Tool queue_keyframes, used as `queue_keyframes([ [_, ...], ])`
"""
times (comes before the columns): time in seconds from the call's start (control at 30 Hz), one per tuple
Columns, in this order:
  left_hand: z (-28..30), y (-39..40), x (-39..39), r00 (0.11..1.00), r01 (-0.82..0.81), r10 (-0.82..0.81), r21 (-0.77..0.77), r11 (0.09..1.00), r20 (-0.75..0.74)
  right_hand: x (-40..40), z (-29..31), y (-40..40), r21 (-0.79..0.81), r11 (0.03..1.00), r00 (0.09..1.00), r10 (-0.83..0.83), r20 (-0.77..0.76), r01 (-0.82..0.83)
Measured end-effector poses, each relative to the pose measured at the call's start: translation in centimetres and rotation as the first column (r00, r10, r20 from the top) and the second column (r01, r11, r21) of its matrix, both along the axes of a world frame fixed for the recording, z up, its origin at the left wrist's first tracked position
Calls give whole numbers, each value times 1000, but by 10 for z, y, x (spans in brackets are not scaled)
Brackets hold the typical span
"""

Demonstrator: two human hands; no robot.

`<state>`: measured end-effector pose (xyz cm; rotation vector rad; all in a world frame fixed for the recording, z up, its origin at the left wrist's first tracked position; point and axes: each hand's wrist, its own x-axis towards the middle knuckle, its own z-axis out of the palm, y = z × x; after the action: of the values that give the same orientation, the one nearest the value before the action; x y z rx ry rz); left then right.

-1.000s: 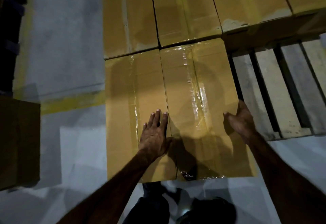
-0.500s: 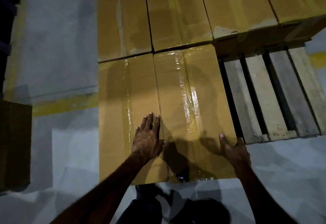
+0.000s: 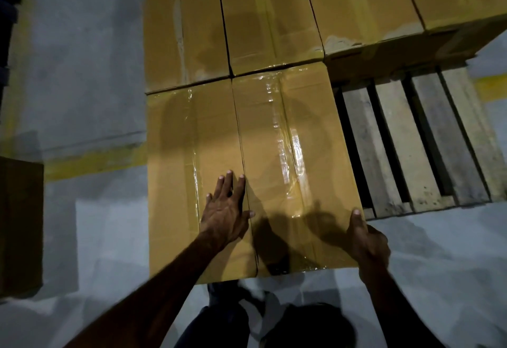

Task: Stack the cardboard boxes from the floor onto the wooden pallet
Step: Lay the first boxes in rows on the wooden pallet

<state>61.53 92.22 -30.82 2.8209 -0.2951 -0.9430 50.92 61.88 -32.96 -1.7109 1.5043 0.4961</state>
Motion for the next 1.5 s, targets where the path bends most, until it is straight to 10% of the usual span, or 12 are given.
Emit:
queue_keyframes([
  [1.13, 1, 9, -4, 1000, 3, -4, -119, 993, -9, -18, 18, -1, 32, 986, 973, 156, 168, -164],
  [1.3, 6, 60, -61, 943, -287, 319, -256, 923, 92, -38, 34, 3, 2, 969, 963, 244, 118, -246],
  [1.5, 5, 129, -144, 593, -793, 801, -115, 599, 80, -49, 36, 5, 68, 985, 988, 155, 24, -156],
])
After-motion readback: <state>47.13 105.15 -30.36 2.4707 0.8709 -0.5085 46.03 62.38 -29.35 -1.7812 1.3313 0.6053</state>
